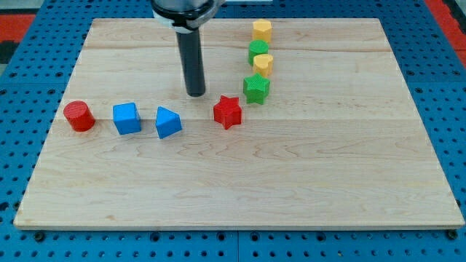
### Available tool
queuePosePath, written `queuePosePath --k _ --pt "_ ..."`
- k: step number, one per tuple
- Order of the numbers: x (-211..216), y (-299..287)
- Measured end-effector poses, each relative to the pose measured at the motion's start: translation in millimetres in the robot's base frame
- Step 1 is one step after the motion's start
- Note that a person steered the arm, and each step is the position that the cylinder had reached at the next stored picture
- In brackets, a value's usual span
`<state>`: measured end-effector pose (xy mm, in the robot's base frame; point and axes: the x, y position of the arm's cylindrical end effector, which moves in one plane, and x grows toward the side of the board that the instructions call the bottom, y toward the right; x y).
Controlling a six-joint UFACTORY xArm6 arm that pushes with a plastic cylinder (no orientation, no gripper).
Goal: Move your arm at the bottom side of the blue triangle
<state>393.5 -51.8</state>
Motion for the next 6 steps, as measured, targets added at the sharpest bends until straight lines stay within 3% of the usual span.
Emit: queuePosePath --k 1,3,4,5,6 --pt "52 32" --pt "112 -23" --pt "99 -73" --pt "83 -76" --pt "107 -67"
